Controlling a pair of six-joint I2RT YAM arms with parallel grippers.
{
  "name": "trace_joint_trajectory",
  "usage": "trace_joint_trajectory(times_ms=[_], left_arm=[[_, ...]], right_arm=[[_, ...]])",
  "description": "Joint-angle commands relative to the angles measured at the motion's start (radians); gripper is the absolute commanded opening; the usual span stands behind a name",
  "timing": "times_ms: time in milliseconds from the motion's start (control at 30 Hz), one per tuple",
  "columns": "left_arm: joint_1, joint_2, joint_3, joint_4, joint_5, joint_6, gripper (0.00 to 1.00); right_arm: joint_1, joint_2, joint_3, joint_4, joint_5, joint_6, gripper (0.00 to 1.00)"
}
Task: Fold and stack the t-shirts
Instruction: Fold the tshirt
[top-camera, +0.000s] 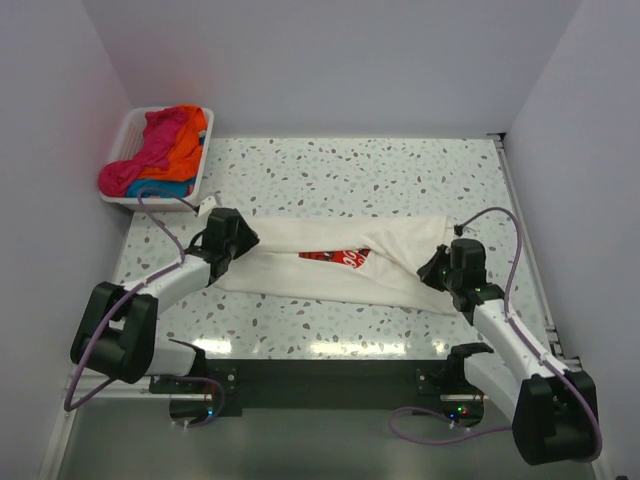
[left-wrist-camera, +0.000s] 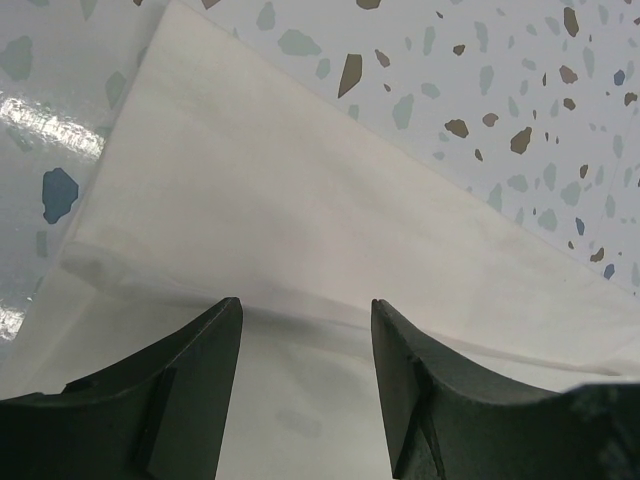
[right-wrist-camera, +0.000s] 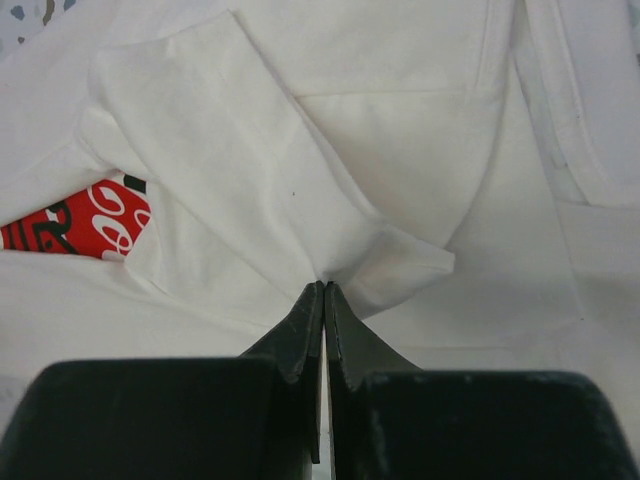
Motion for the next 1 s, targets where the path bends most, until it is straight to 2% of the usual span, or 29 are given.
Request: trace_joint_trajectory(times_ms=[0, 200, 300, 600, 767, 800, 833, 967], left_arm=[[-0.006, 0.005, -0.010, 0.058, -0.002, -0.007, 0.59], [-0.006, 0.009, -0.013, 0.063, -0.002, -0.007, 0.59], [-0.006, 0.009, -0.017, 0.066, 0.000, -0.007, 0.59], [-0.006, -0.018, -0.017, 0.048, -0.011, 0.002, 0.60], [-0.006, -0.021, -0.023, 0.049, -0.006, -0.002, 0.60], [-0.006, -0.021, -0.024, 0.052, -0.005, -0.004, 0.60], [-0.006, -0.021, -0.026, 0.054, -0.003, -0.002, 0.60], [-0.006, -0.016, -0.026, 0.058, 0.004, -0.002, 0.60]], right_arm=[[0.003, -0.096, -0.020, -0.037, -0.034, 0.028, 0.00], [0.003, -0.217, -0.022, -0.175, 0.023, 0.044, 0.00], [0.003, -0.237, -0.031, -0.190, 0.012, 0.075, 0.06], [0.003, -0.370, -0.028, -0.244, 0.032, 0.115, 0.00], [0.003, -0.415, -0.031, -0.296, 0.012, 0.118, 0.01], [0.003, -0.426, -0.037, -0.299, -0.008, 0.127, 0.03], [0.004, -0.444, -0.051, -0.299, -0.019, 0.133, 0.14], [0.003, -0.452, -0.054, -0.305, -0.048, 0.144, 0.42]])
